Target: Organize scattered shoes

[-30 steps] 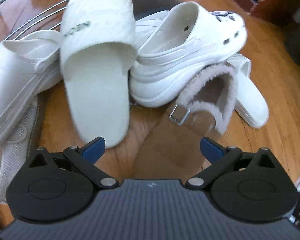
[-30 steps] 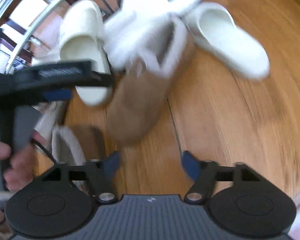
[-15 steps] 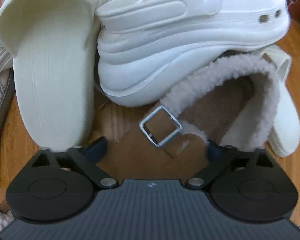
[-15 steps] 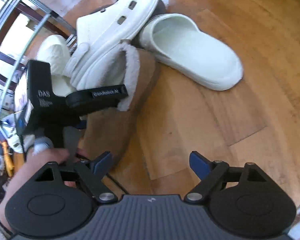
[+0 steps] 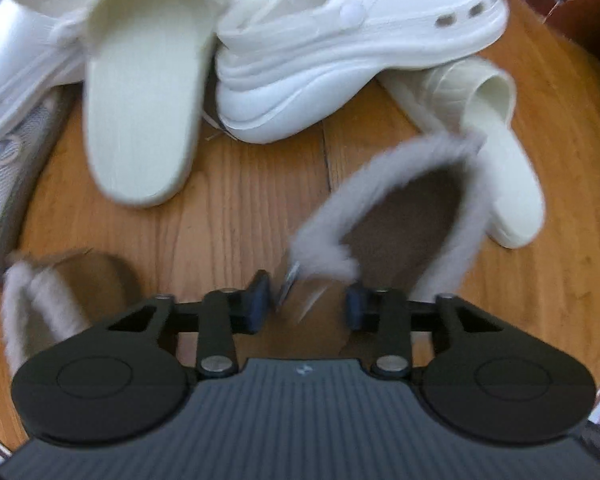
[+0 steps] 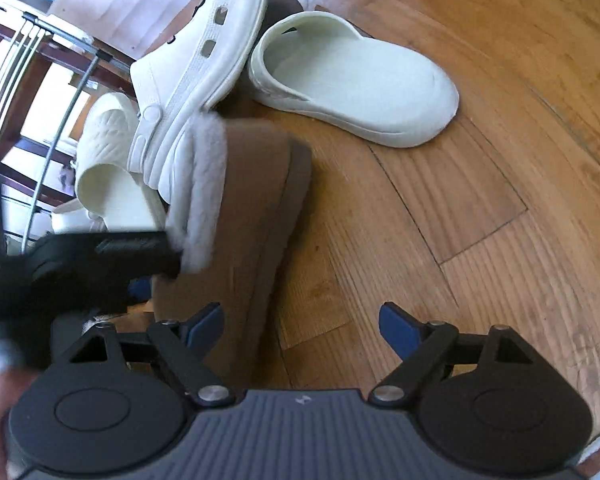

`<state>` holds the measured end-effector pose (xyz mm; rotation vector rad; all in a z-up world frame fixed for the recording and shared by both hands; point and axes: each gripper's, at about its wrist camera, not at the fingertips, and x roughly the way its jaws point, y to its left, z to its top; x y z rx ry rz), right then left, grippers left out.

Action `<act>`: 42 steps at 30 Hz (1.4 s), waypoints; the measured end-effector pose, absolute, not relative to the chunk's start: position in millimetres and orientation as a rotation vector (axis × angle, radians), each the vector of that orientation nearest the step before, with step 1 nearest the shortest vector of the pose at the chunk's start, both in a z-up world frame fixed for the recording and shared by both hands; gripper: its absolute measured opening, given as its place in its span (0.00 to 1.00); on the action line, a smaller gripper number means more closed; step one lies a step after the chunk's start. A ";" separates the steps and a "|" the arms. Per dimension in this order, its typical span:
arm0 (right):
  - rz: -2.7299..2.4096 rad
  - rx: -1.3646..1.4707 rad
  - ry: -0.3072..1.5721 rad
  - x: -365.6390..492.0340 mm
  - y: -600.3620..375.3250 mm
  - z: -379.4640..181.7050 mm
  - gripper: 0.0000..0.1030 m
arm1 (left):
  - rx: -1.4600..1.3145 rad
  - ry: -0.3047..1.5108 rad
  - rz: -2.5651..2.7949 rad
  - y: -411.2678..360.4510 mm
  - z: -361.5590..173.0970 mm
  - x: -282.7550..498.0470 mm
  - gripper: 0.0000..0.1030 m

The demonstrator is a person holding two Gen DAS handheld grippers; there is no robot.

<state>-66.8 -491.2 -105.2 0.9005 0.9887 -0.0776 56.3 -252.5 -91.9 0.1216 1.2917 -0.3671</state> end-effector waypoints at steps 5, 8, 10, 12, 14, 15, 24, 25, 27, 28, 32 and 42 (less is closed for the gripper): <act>-0.064 0.896 1.000 -67.3 -487.6 -113.9 0.84 | 0.108 1.289 -0.403 -233.1 -79.4 41.4 0.74; -0.039 0.886 1.003 -61.7 -480.7 -115.9 0.84 | 0.123 1.252 -0.415 -220.1 -63.0 35.5 0.92; -0.018 0.866 1.003 -58.1 -473.9 -114.4 0.84 | 0.144 1.218 -0.379 -203.4 -50.6 32.5 0.92; 0.007 0.857 1.000 -54.8 -466.9 -112.5 0.84 | 0.126 1.211 -0.347 -188.7 -40.9 33.0 0.93; 0.019 0.852 0.987 -48.4 -461.2 -110.8 0.86 | 0.083 1.207 -0.305 -165.5 -35.0 32.0 0.93; 0.014 0.846 0.983 -43.6 -458.9 -110.3 0.88 | 0.058 1.205 -0.282 -152.7 -32.7 31.3 0.93; -0.101 0.792 1.012 -12.0 -448.6 -113.5 0.90 | 0.055 1.206 -0.204 -108.8 -46.2 19.4 0.93; -0.093 0.782 1.004 -9.1 -445.5 -117.4 0.90 | 0.047 1.214 -0.207 -106.9 -48.1 19.1 0.93; -0.054 0.780 0.968 -2.9 -439.6 -127.5 0.75 | 0.041 1.222 -0.206 -103.2 -50.4 19.2 0.93; -0.034 0.793 0.946 -1.6 -439.3 -130.1 0.62 | 0.040 1.222 -0.202 -101.9 -51.0 19.0 0.93; 0.021 0.695 0.956 5.1 -433.9 -126.9 0.13 | 0.013 1.207 -0.189 -91.8 -50.5 19.0 0.93; 0.233 0.795 1.020 -4.9 -430.5 -95.9 0.33 | 0.022 1.173 -0.169 -49.1 -58.2 10.3 0.96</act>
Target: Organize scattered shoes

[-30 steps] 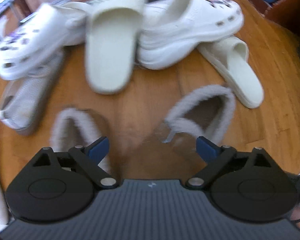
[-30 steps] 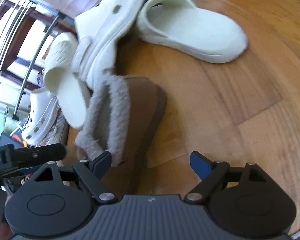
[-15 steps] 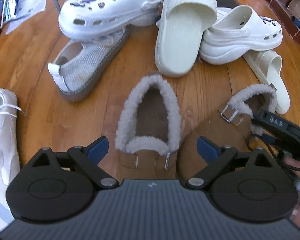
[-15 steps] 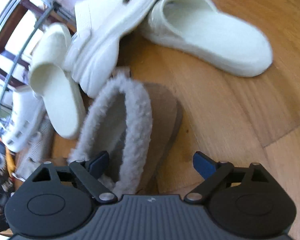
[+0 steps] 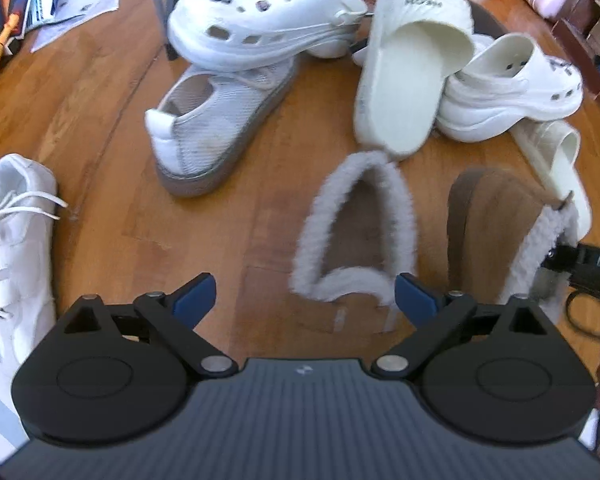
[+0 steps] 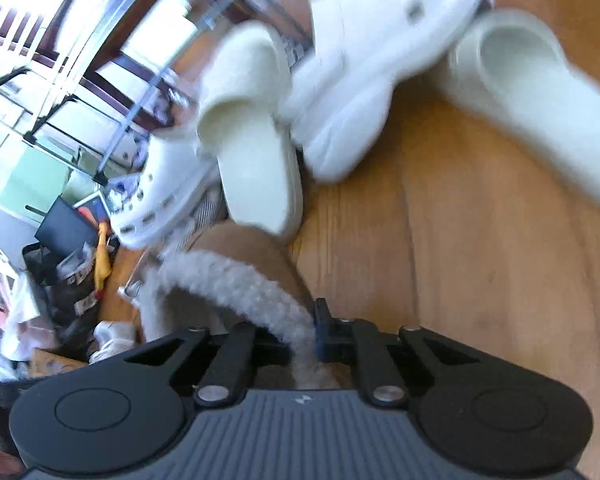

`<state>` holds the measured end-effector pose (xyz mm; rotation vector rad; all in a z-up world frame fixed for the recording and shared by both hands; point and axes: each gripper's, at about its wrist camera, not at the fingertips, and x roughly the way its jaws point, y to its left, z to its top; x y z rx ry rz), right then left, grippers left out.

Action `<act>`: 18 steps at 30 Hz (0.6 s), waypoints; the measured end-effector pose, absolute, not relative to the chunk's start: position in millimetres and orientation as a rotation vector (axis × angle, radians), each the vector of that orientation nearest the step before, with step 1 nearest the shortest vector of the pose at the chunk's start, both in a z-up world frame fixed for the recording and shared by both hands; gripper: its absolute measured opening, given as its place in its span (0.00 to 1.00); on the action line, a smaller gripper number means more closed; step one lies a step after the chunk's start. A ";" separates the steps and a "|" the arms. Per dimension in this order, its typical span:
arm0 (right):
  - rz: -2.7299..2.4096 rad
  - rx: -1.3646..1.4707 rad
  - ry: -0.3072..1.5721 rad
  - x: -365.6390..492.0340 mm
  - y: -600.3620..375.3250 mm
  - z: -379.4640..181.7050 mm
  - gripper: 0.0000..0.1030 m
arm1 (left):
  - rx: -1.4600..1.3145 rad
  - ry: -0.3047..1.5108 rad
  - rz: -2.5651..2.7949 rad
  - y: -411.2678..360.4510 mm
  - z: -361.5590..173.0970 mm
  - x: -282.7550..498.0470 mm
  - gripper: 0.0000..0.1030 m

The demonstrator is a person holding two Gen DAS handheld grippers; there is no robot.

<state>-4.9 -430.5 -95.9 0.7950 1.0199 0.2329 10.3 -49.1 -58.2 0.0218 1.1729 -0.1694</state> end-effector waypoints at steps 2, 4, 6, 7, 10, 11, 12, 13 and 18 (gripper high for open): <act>0.186 0.815 1.036 -9.4 -430.9 -104.4 0.65 | 0.042 1.157 -0.172 -42.9 -68.7 8.1 0.96; 0.152 0.786 0.996 -22.6 -432.9 -102.1 0.69 | 0.035 1.149 -0.196 -37.3 -78.7 7.6 0.98; 0.184 0.711 0.955 -40.1 -434.7 -94.3 0.80 | -0.026 1.130 -0.260 -27.0 -84.6 8.6 0.99; 0.224 0.662 0.945 -48.0 -433.6 -92.1 0.89 | -0.047 1.120 -0.289 -23.2 -86.2 9.2 0.99; 0.316 0.505 0.939 -65.8 -425.0 -88.2 0.93 | -0.090 1.117 -0.351 -18.0 -92.4 11.1 1.00; 0.333 0.448 0.953 -68.5 -419.2 -89.2 0.93 | -0.110 1.126 -0.362 -18.2 -93.4 11.4 1.00; 0.357 0.370 0.975 -71.6 -410.1 -91.4 0.93 | -0.143 1.140 -0.380 -18.4 -95.0 11.7 1.00; 0.374 0.318 0.989 -73.5 -403.0 -92.9 0.93 | -0.159 1.148 -0.395 -21.0 -95.6 10.4 1.00; 0.406 0.096 0.987 -76.7 -363.3 -94.7 0.95 | -0.023 1.141 -0.380 -51.0 -96.7 -3.9 1.00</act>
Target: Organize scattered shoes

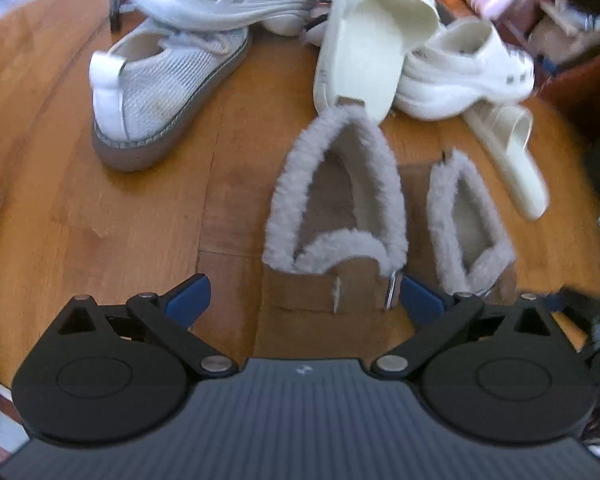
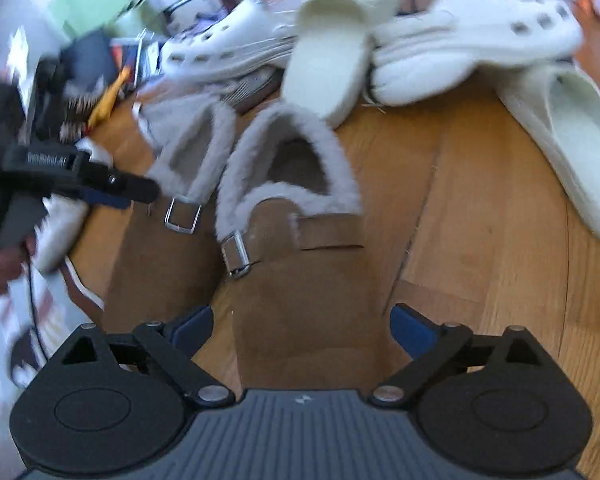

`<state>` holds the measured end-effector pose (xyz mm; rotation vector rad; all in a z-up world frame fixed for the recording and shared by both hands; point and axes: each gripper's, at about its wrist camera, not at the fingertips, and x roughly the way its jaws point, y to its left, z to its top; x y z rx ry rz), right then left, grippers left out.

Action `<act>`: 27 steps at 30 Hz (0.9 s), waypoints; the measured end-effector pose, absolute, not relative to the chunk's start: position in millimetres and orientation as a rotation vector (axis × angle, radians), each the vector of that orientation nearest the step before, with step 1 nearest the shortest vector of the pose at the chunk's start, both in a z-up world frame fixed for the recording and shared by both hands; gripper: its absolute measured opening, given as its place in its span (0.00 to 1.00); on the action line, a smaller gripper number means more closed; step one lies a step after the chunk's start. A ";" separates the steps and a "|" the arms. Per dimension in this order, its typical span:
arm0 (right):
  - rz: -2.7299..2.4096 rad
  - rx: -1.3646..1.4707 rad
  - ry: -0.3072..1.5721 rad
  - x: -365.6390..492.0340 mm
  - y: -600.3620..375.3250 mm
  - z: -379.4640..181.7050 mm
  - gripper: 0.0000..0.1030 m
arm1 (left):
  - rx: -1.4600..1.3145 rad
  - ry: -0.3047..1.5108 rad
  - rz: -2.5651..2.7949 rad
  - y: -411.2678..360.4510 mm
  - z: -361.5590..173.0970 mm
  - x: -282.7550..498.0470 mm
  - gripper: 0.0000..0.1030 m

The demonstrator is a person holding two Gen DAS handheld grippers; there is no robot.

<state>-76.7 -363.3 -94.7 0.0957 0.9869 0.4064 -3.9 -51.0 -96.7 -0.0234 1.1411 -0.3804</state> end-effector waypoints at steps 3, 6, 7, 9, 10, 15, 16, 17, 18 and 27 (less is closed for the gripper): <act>0.378 0.017 0.994 -67.7 -346.4 -103.6 0.95 | 0.045 1.171 -0.381 -67.7 -108.1 -4.0 1.00; 0.395 0.031 1.015 -58.4 -344.3 -114.6 0.84 | 0.019 1.171 -0.403 -75.4 -119.0 -3.0 0.80; 0.387 0.059 1.017 -57.7 -347.0 -114.7 0.76 | 0.023 1.178 -0.410 -79.8 -121.6 -2.1 0.80; 0.346 0.189 1.035 -54.7 -360.6 -114.4 0.72 | 0.079 1.163 -0.415 -93.2 -122.5 -2.4 0.79; 0.338 0.263 1.046 -53.5 -368.6 -115.9 0.71 | 0.098 1.151 -0.419 -98.5 -121.9 -3.2 0.75; 0.261 0.613 1.059 -61.9 -426.5 -120.1 0.70 | 0.105 1.118 -0.440 -118.9 -119.1 -7.5 0.74; 0.248 0.626 1.048 -65.6 -432.9 -117.9 0.70 | 0.100 1.122 -0.452 -123.8 -119.7 -8.1 0.74; 0.234 0.641 1.034 -70.8 -440.5 -114.8 0.70 | 0.095 1.126 -0.464 -128.8 -120.3 -8.7 0.74; 0.220 0.655 1.020 -76.0 -448.2 -111.7 0.70 | 0.110 1.136 -0.479 -138.4 -120.0 -10.1 0.74; 0.141 0.763 0.906 -111.7 -480.4 -91.0 0.66 | 0.252 1.146 -0.481 -168.6 -64.1 -22.1 0.97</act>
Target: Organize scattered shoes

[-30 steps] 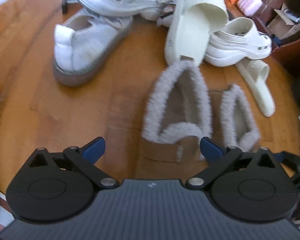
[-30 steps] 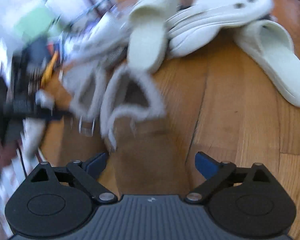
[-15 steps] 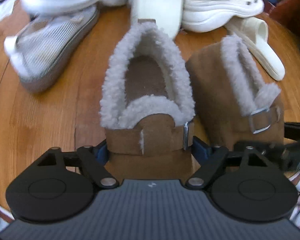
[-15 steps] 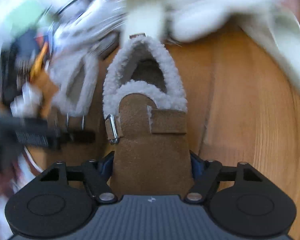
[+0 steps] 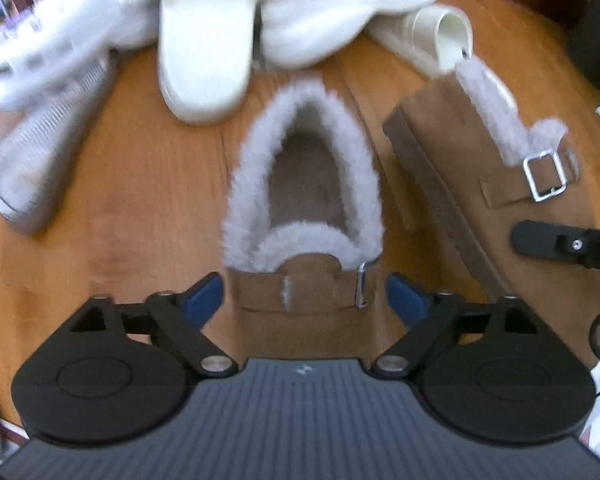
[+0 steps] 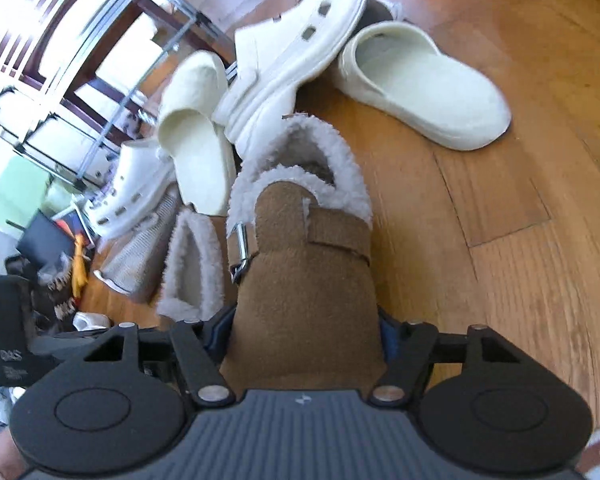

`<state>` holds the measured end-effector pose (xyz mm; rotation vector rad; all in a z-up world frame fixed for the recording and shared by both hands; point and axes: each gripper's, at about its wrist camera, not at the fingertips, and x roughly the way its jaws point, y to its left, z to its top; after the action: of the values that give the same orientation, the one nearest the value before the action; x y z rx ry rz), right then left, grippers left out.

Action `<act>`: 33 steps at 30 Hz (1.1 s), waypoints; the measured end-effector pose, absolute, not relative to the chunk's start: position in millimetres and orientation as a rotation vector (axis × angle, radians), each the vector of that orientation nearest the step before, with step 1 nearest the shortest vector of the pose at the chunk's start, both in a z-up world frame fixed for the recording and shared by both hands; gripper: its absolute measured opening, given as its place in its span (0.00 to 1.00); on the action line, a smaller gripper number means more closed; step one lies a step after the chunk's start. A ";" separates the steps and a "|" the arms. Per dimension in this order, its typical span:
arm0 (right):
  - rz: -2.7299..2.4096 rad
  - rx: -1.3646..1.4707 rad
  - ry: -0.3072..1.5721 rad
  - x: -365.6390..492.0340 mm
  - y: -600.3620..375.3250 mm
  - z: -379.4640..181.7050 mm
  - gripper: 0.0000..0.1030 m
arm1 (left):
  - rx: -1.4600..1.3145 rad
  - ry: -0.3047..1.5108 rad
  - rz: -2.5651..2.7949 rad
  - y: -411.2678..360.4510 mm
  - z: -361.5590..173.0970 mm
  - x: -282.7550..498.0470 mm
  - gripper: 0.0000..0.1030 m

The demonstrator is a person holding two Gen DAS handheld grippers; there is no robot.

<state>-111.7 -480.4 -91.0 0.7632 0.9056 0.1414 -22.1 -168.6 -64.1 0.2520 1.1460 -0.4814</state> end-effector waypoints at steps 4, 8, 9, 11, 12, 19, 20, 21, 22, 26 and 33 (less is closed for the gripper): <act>0.217 0.824 0.846 -113.0 -467.5 -73.4 0.66 | 0.240 1.130 -0.402 -134.7 -34.8 -20.3 0.98; 0.346 0.809 0.826 -100.2 -435.0 -52.5 0.66 | 0.251 1.124 -0.247 -94.1 -16.3 -14.3 0.99; 0.403 0.806 0.829 -92.6 -419.2 -46.5 0.66 | 0.255 1.125 -0.191 -80.9 -13.0 -10.9 1.00; 0.461 0.803 0.848 -82.2 -400.0 -42.0 0.66 | 0.226 1.132 -0.090 -53.1 -12.0 -4.5 1.00; 0.492 0.798 0.865 -75.1 -387.8 -40.7 0.66 | 0.207 1.136 -0.046 -39.9 -12.2 -1.7 1.00; 0.380 0.757 0.967 -35.0 -310.6 -58.0 0.76 | 0.111 1.184 0.101 18.4 -27.9 -2.1 1.00; 0.364 0.731 0.993 -29.8 -300.1 -62.1 0.77 | 0.111 1.191 0.099 19.7 -31.9 -3.7 1.00; 0.373 0.705 1.018 -26.5 -293.3 -65.9 0.76 | 0.117 1.202 0.086 18.0 -38.1 -4.4 1.00; 0.419 0.696 1.019 -28.3 -294.0 -67.2 0.76 | 0.128 1.215 0.063 14.1 -46.0 -4.4 1.00; 0.432 0.700 0.986 -42.5 -322.2 -64.4 0.91 | 0.158 1.256 0.001 0.0 -74.0 -3.3 1.00; 0.249 0.463 1.039 -66.7 -346.2 -86.8 0.91 | 0.065 1.283 -0.099 -11.5 -90.2 -6.5 1.00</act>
<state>-66.7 -346.2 -86.8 0.4634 1.0393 0.2494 -6.5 -11.5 -90.2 0.0647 1.2831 -0.0989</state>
